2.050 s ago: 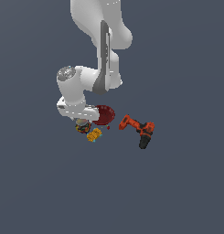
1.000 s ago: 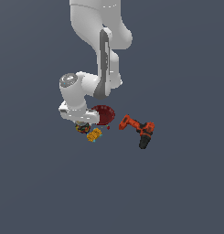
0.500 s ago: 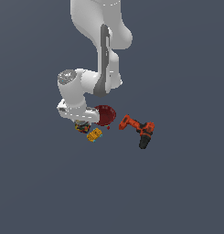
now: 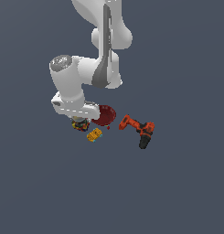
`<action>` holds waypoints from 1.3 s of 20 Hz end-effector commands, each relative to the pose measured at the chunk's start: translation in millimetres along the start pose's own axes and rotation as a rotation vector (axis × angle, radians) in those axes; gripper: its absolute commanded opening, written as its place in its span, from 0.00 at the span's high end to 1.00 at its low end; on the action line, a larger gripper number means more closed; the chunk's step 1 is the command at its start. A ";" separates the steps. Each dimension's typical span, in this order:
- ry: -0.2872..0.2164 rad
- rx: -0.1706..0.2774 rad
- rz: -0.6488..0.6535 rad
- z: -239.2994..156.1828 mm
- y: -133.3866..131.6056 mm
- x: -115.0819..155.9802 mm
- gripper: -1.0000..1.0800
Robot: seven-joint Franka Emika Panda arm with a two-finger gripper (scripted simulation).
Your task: Pick up a designated object from a clutter of objects.
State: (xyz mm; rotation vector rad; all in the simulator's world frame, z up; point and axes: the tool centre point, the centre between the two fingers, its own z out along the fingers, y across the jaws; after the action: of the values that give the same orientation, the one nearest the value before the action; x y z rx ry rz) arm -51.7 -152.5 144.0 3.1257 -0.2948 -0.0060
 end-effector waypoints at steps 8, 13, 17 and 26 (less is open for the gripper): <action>0.003 -0.002 0.001 -88.1 -17.1 35.5 1.00; 0.003 -0.001 0.000 -134.2 -26.7 54.9 1.00; 0.003 0.000 0.000 -168.5 -33.9 69.8 1.00; 0.004 0.001 -0.002 -231.5 -47.1 98.8 1.00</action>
State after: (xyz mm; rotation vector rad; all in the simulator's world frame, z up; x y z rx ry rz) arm 50.1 -125.5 363.4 3.1268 -0.2921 -0.0050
